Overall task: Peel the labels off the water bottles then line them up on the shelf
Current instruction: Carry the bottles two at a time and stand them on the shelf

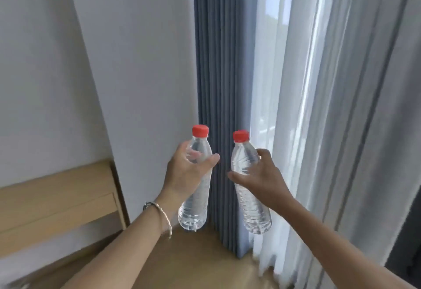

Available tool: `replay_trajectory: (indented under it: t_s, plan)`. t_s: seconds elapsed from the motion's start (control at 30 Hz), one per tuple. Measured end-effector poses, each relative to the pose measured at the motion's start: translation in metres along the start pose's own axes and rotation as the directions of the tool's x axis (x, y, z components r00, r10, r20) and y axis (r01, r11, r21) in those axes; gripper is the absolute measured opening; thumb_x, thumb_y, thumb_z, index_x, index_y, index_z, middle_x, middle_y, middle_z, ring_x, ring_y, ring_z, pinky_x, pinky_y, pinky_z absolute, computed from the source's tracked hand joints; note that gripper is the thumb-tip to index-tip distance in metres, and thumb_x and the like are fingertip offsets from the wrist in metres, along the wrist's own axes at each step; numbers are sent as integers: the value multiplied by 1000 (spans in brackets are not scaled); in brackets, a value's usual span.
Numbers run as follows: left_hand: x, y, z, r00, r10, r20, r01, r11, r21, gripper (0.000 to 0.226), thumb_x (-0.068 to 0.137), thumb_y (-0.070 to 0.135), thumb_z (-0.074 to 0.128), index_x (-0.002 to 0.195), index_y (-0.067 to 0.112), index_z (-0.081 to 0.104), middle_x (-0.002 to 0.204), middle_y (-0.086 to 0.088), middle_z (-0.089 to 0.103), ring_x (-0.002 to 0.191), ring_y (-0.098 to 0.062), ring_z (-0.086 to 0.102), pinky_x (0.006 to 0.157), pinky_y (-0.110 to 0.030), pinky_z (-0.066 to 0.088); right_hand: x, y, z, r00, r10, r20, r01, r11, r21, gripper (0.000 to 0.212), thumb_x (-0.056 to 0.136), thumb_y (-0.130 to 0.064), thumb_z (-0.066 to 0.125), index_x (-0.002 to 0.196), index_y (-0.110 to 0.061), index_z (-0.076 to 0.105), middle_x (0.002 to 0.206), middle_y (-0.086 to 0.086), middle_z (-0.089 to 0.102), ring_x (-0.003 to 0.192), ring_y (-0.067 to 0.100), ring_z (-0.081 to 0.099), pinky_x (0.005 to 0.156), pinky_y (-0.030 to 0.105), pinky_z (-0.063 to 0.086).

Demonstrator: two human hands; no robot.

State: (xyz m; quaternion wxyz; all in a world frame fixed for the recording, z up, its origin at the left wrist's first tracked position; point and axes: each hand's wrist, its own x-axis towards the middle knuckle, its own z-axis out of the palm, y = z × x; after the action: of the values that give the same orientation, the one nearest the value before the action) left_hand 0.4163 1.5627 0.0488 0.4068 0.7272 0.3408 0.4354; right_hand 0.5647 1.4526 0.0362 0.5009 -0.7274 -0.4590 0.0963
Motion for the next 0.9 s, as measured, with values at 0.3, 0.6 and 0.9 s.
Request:
replay_trajectory:
  t_s: [0.3, 0.6, 0.9]
  plan:
    - [44, -88, -140, 992, -96, -78, 101, 993, 68, 62, 65, 56, 73, 116, 26, 55, 109, 8, 61, 95, -9, 61, 74, -28, 48, 43, -65, 150, 987, -18, 159, 20, 1000, -10, 61, 68, -41, 80, 114, -23, 43, 93, -12, 56, 85, 6, 63, 69, 26, 52]
    - [48, -125, -281, 956, -141, -257, 170, 981, 92, 58, 56, 61, 74, 103, 32, 59, 102, 9, 67, 96, -13, 65, 89, -45, 52, 78, -141, 277, 929, -82, 361, 113, 991, -66, 80, 66, -44, 81, 127, -20, 35, 106, 2, 59, 91, 19, 61, 74, 34, 51]
    - [37, -159, -393, 849, -175, -498, 310, 929, 202, 46, 68, 49, 77, 105, 28, 60, 99, 11, 67, 92, -8, 64, 72, -28, 48, 92, -211, 414, 726, -329, 604, 295, 942, 158, 86, 66, -49, 80, 136, -24, 36, 111, -1, 63, 101, 19, 63, 80, 30, 47]
